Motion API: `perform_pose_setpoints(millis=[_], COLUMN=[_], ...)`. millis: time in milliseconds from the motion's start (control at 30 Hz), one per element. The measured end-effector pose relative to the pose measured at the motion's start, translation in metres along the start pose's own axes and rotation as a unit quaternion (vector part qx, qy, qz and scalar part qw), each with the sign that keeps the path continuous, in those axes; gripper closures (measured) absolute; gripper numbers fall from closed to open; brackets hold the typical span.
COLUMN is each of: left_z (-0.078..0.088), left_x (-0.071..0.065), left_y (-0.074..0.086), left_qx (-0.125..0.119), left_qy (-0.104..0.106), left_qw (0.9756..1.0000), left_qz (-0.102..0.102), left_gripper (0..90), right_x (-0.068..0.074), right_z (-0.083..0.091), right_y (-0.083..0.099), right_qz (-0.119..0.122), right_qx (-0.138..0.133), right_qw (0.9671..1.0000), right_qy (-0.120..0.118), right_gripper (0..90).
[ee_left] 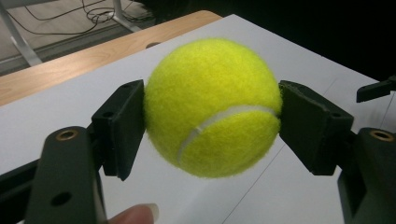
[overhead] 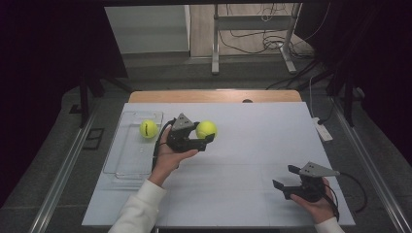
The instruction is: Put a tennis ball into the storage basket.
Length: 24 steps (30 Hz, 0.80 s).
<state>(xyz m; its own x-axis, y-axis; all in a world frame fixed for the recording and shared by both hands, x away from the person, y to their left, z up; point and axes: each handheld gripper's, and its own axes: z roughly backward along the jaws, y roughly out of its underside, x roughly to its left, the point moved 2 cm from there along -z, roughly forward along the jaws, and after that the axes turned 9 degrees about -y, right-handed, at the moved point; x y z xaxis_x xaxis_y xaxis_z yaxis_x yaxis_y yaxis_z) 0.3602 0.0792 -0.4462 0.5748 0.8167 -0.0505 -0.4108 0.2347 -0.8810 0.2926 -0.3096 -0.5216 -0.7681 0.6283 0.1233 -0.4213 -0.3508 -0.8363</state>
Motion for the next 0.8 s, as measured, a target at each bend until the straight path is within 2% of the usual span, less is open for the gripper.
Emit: perform_pose_setpoints(millis=[467,567,800], left_z=[0.006,0.007,0.010], left_x=[0.012,0.016,0.024], left_y=[0.001,0.002,0.004], left_qx=[0.000,0.001,-0.002], left_qy=[-0.014,-0.025,-0.035], left_qw=[0.9999,0.9997,0.9993], left_qz=[0.007,0.006,0.014], left_gripper=[27.7,27.6,27.7], right_x=[0.000,0.000,0.000], right_z=[0.000,0.000,0.000], right_y=[0.000,0.000,0.000], right_qz=[0.001,0.001,0.001], right_qx=[0.000,-0.001,0.000], right_qw=[1.0000,1.0000,1.0000], right_qy=[0.000,0.001,0.000], right_gripper=[14.6,14.6,14.6])
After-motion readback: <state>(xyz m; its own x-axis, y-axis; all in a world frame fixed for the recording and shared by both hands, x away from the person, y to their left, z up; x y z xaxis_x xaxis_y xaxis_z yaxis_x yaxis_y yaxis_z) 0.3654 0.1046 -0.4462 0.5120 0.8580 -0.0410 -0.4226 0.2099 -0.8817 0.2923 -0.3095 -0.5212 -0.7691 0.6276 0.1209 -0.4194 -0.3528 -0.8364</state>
